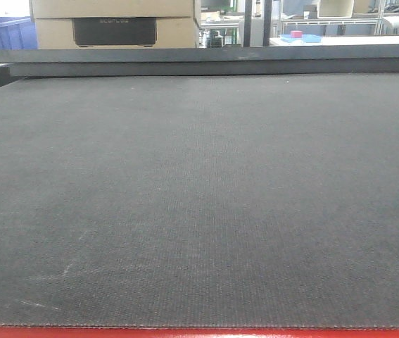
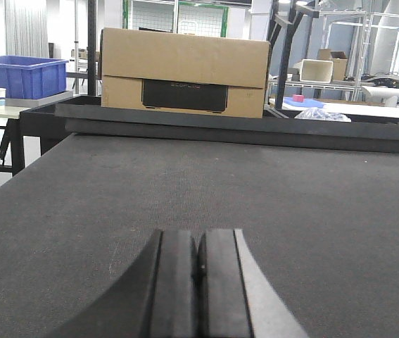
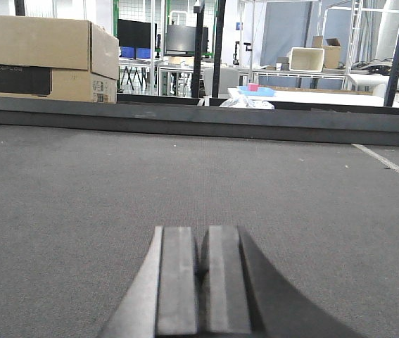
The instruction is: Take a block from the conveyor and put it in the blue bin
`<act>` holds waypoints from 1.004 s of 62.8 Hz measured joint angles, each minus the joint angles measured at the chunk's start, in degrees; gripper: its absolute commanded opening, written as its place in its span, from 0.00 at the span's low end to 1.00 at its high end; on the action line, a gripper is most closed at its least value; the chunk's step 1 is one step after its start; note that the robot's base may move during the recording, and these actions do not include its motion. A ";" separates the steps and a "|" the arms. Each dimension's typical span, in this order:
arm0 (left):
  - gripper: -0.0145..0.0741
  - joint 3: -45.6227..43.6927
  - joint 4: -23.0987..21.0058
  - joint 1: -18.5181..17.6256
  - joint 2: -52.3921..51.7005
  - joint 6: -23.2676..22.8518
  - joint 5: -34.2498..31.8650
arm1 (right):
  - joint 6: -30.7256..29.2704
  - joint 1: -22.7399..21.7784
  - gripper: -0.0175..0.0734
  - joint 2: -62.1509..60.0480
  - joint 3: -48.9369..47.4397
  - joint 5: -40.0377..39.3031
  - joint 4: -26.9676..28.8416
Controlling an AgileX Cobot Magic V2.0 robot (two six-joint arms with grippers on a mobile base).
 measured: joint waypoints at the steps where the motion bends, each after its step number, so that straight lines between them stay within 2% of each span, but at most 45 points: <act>1: 0.04 0.00 0.00 0.00 0.00 0.00 0.00 | 0.00 0.00 0.01 0.00 0.00 0.00 0.00; 63: 0.04 0.00 0.00 0.00 0.00 0.00 -0.20 | -0.01 0.00 0.01 0.00 0.00 0.00 0.00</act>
